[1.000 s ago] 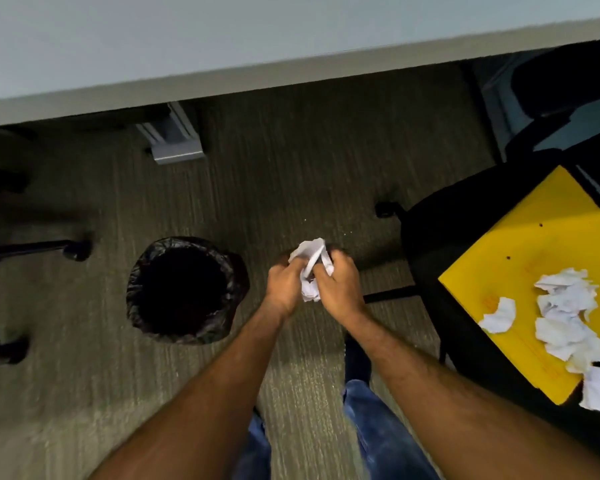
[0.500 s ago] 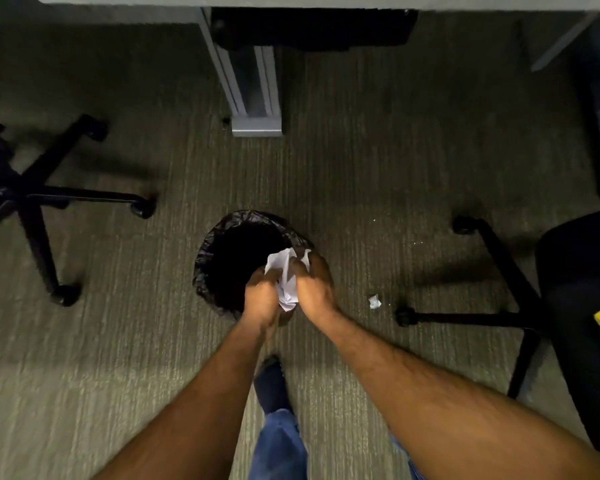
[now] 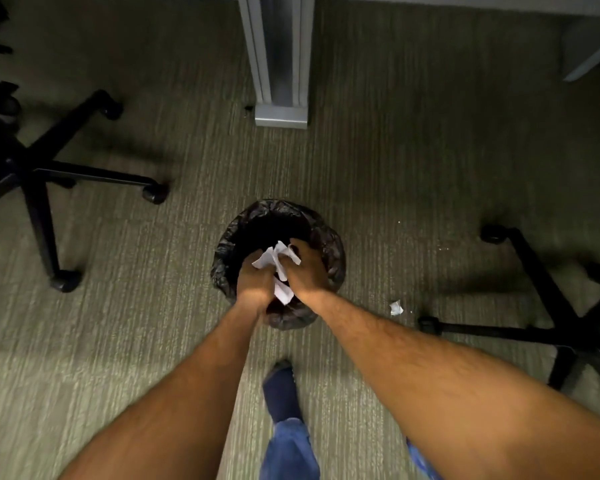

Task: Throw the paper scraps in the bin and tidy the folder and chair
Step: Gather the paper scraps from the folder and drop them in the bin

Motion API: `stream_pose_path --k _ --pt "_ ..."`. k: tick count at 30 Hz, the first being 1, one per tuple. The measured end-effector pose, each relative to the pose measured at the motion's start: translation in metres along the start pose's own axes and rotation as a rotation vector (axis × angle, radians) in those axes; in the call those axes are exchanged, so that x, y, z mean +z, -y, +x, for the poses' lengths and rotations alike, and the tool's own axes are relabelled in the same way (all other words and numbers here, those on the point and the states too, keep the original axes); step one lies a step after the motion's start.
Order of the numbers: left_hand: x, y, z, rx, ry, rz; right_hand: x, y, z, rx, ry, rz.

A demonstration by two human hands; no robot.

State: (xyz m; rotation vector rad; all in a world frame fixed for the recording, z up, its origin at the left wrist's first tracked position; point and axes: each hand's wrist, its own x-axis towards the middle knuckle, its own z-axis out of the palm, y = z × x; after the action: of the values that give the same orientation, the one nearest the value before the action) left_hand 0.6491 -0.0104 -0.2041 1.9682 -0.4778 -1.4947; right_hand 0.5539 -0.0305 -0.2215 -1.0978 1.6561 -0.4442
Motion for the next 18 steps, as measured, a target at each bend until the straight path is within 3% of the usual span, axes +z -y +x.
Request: stream_pose_path --k 3,9,13,18 --pt "-0.008 0.006 0.008 -0.061 -0.128 0.029 -0.006 -0.012 0.005 0.038 -0.028 -0.094" --pt "-0.017 0.015 -0.003 -0.071 -0.159 0.071 -0.031 -0.040 -0.005 0.070 -0.015 -0.155" --pt "-0.010 0.026 -0.020 -0.097 -0.088 0.006 -0.061 -0.058 -0.027 0.028 -0.046 -0.148" --pt "0.009 0.029 -0.051 -0.100 0.009 0.071 -0.105 -0.095 -0.061 0.168 0.033 -0.152"
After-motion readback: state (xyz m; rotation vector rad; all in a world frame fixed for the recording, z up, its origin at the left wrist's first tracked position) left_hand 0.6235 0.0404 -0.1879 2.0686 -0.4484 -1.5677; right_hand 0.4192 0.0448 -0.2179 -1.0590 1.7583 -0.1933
